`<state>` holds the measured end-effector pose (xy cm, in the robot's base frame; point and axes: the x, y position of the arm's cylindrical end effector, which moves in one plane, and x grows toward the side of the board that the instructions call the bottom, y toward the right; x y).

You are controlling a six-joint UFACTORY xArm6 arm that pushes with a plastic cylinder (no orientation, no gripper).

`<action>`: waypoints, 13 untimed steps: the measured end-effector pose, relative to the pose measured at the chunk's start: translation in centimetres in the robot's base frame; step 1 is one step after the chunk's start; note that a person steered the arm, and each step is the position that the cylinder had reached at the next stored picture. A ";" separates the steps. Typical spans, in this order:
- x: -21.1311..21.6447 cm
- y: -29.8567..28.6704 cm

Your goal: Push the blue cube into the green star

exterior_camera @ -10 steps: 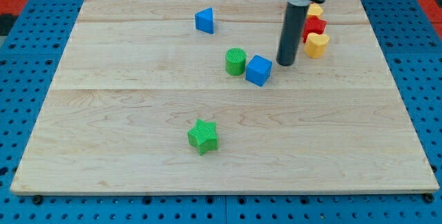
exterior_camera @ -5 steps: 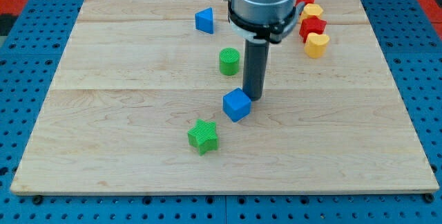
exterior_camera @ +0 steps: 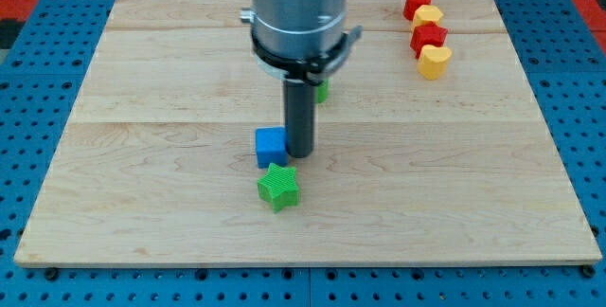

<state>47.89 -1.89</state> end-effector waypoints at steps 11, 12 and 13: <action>-1.4 -8.8; -0.6 -8.7; 1.3 -8.7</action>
<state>49.20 -10.56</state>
